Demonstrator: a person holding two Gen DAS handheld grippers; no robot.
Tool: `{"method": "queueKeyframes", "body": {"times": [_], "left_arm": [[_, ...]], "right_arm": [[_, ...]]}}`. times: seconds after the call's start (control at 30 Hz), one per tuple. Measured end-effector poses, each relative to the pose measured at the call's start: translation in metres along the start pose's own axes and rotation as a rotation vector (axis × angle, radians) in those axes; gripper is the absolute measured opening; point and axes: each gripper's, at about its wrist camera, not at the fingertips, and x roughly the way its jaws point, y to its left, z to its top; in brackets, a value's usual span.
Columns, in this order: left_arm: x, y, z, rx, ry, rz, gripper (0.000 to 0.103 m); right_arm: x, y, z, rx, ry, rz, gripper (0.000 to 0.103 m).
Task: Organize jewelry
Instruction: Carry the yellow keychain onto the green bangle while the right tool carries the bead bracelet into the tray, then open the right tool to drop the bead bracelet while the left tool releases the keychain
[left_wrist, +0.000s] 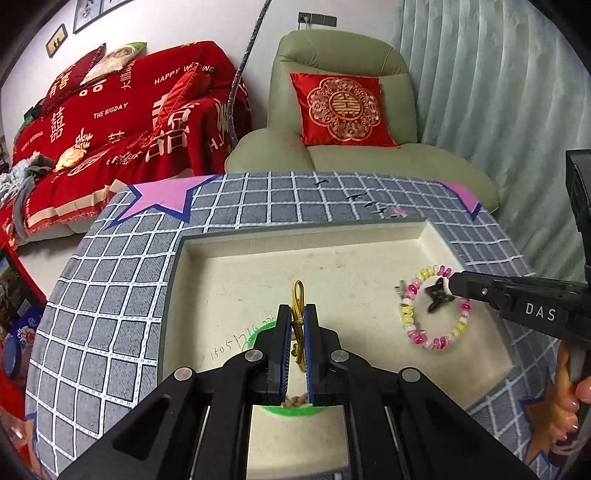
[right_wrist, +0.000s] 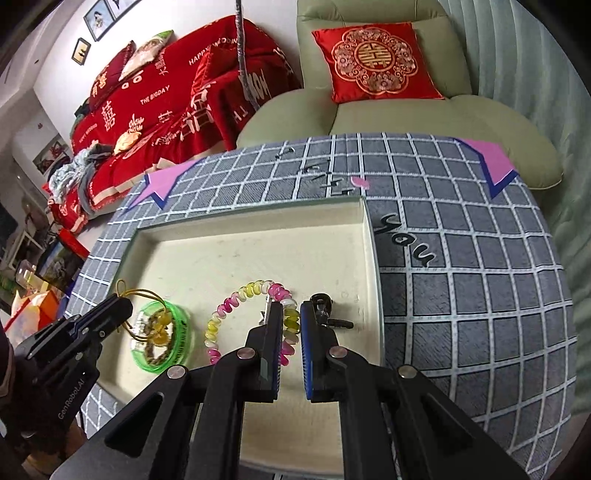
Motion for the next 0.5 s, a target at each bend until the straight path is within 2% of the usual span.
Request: {"method": "queueKeyframes", "body": {"times": [0.2,0.5], "left_arm": [[0.014,0.004,-0.004,-0.013,0.022,0.033,0.017],[0.024,-0.001,-0.011,0.018,0.054,0.107,0.017]], "right_arm": [[0.015,-0.004,-0.007,0.012,0.022,-0.012,0.010],[0.014,0.003,-0.014,-0.032,0.018,-0.033,0.010]]}}
